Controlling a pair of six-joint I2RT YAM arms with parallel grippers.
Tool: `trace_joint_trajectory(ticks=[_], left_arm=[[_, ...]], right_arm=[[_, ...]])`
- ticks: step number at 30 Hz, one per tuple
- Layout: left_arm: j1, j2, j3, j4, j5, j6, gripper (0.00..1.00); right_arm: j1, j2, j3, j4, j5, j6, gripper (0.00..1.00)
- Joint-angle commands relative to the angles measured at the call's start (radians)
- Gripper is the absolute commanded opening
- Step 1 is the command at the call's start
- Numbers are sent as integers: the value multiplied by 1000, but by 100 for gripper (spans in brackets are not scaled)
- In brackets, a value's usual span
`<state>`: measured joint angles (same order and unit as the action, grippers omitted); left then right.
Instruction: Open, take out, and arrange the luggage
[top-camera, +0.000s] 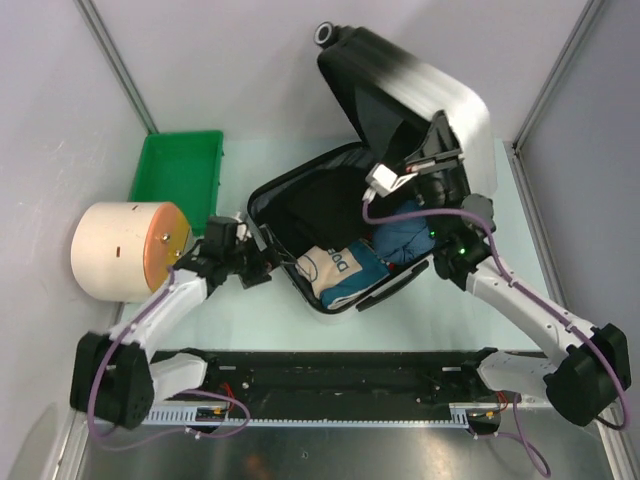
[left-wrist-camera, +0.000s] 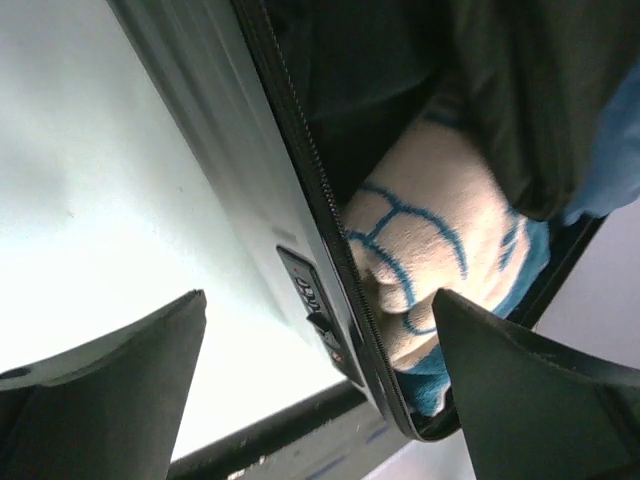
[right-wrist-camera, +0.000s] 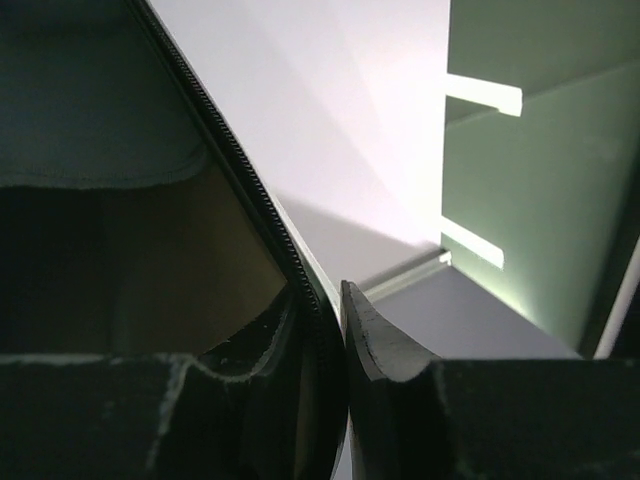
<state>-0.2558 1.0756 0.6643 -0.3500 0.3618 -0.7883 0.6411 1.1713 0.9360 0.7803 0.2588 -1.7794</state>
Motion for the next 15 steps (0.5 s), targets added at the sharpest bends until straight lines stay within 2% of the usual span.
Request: trace_joint_trajectory(ticks=[1,3,6,7,8,9,11,14,15], left_arm=[[-82,159,98,78,35,23,100],[-118,270,150,130,71,35,100],[-174,403,311,149,129,64,84],[-187,481,413,149,137,90,73],[-215,521,463,149,141,95,67],[-229,555,510,149,146,98,53],[-264,642,644,149,151,133,41],[-292,740,783,149,143,185,38],[-293,773,817,149,161,199,36]], right_arm=[[-177,28,27,-9,-19,98,0],[-225,27,32,-15,-46,127,0],[-340,39,52,-10,-81,163,0],[-371,44,64,-10,-92,167,0],[-432,54,69,2,-116,178,0],[-457,59,76,5,-124,181,0],[-542,60,90,-1,-151,193,0],[-632,67,101,-4,-182,209,0],[-699,77,104,-3,-181,215,0]])
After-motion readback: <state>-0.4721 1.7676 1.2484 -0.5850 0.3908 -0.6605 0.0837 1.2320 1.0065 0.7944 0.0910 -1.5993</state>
